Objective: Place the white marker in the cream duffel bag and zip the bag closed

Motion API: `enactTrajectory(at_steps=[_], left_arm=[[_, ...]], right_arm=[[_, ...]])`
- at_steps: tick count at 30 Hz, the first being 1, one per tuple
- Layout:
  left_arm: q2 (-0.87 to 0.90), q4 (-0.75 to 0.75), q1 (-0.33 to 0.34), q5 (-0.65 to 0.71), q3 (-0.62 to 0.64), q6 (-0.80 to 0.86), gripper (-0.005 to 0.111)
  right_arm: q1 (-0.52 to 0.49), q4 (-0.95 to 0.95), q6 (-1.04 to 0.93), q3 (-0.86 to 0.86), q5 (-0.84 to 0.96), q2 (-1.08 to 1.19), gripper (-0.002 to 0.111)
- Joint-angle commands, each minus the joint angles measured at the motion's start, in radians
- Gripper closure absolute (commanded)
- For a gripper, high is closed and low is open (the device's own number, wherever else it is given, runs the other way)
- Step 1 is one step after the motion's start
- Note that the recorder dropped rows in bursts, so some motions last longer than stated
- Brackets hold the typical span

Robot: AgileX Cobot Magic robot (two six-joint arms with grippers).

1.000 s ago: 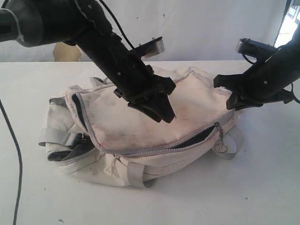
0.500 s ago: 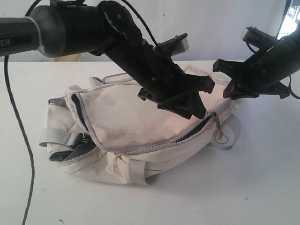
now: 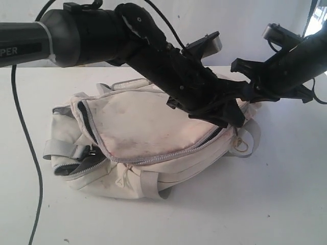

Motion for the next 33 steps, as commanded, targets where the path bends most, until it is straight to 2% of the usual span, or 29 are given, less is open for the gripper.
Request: enactTrajectory(at_steps=[1, 20, 28, 33], left_arm=[[-0.013, 0.052, -0.007, -0.039, 0.003, -0.021, 0.075], [-0.013, 0.067, -0.009, -0.121, 0.003, -0.037, 0.074], [-0.013, 0.105, -0.009, -0.095, 0.003, -0.080, 0.045], [0.011, 0.110, -0.009, -0.104, 0.003, -0.097, 0.043]], right_arm=[[-0.012, 0.015, -0.003, -0.013, -0.032, 0.000, 0.108], [-0.012, 0.122, -0.003, -0.044, -0.012, 0.000, 0.108], [-0.012, 0.121, -0.003, -0.044, -0.025, 0.000, 0.108], [-0.012, 0.146, -0.003, -0.044, -0.026, 0.000, 0.108]])
